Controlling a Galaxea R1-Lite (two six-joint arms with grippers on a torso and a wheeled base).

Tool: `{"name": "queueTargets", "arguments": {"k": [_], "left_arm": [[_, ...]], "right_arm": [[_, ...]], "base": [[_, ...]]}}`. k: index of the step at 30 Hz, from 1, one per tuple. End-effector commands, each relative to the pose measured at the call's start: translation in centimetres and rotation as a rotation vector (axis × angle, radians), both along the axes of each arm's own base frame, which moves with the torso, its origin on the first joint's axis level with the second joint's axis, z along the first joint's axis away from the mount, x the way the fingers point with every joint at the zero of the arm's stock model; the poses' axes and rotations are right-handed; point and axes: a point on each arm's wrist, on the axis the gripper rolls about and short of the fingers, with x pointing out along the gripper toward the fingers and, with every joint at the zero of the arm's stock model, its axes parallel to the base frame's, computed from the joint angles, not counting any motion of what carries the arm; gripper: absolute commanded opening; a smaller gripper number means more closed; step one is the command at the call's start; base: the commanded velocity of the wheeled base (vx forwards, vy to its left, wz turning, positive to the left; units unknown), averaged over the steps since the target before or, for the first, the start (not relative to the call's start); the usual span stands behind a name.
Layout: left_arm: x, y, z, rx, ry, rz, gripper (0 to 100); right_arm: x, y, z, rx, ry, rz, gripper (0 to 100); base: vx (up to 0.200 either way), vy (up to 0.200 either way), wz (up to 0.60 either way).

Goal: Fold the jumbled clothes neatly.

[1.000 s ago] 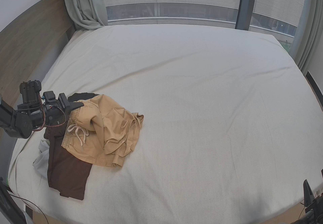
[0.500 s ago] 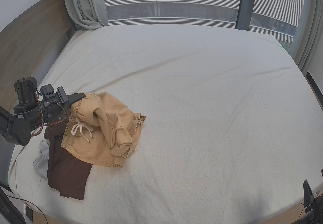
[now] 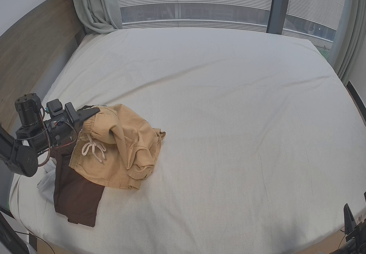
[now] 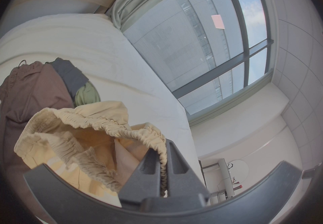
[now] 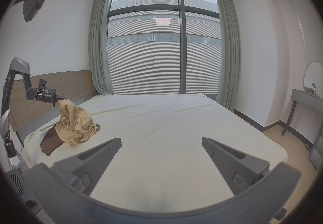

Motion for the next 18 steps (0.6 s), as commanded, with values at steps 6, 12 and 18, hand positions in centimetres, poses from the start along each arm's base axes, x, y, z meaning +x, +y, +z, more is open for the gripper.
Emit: {"name": "queueTargets", "arguments": {"k": [6,12,18], "left_arm": [[-1.0,-1.0,1.0,-0.153,-0.053,-0.026,0],[-1.5,-2.0,1.2,-0.224,-0.058,-0.066,0],[-1.8,-3.7,0.9,-0.249,-0.023,-0.115,0]], "right_arm": [[0.0,0.0,-0.5,0.0,0.001,-0.001,100],[0.0,0.0,-0.5,0.002,0.001,-0.001,100],[0.0,0.0,-0.5,0.002,0.001,0.0,100]], "base": [[0.0,0.0,0.0],[0.0,0.0,0.0],[0.0,0.0,0.0]]}}
